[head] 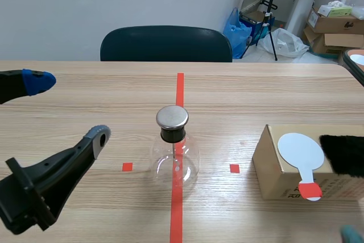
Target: Do the electroscope experiment
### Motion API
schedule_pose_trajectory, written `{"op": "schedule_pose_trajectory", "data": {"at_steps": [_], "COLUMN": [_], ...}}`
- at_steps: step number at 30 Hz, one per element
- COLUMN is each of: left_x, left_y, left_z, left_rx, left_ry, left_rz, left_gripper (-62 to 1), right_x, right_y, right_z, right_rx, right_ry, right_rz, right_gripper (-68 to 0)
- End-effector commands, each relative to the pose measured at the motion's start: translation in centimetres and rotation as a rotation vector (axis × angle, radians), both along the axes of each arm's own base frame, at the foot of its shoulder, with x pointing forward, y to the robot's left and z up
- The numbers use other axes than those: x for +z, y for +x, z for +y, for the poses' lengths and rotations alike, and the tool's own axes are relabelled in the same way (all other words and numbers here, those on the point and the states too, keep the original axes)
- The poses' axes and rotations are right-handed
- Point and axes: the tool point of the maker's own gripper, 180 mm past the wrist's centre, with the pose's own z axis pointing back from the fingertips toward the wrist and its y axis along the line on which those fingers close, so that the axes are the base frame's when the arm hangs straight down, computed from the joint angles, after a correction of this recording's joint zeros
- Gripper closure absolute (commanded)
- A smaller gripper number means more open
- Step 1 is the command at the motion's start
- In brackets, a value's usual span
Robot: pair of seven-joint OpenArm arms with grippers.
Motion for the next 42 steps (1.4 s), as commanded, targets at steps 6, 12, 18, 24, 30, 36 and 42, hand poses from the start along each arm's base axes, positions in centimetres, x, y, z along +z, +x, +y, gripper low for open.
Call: {"op": "schedule_pose_trajectory", "data": {"at_steps": [6,12,18,24,30,36,42], "left_x": [0.6,0.4,0.1,0.1,0.1,0.1,0.1], "left_y": [0.4,0.4,0.4,0.4,0.4,0.5,0.4], "left_z": [0.3,0.3,0.4,0.4,0.4,0.4,0.4], "left_rx": [0.034,0.035,0.036,0.036,0.036,0.036,0.035], "left_ry": [-0.007,-0.001,0.012,0.012,0.012,0.013,0.015], "left_rz": [-0.017,-0.010,0.001,0.001,0.001,0.000,0.000], "left_gripper": [-62.3,-62.3,-62.3,-62.3,-62.3,-62.3,-62.3], "right_x": [1.8,3.3,2.7,3.6,4.7,4.6,4.0], "right_y": [2.3,4.3,7.3,8.8,10.3,10.5,9.8], "right_z": [0.4,0.7,0.6,2.0,2.1,2.0,1.2], "right_rx": [0.055,0.080,0.050,0.140,0.131,0.116,0.090], "right_ry": [0.224,0.388,0.497,0.608,0.649,0.646,0.636], "right_rz": [0.070,0.125,0.226,0.319,0.278,0.278,0.297], "right_gripper": [-67.9,-67.9,-67.9,-67.9,-67.9,-67.9,-67.9]}}
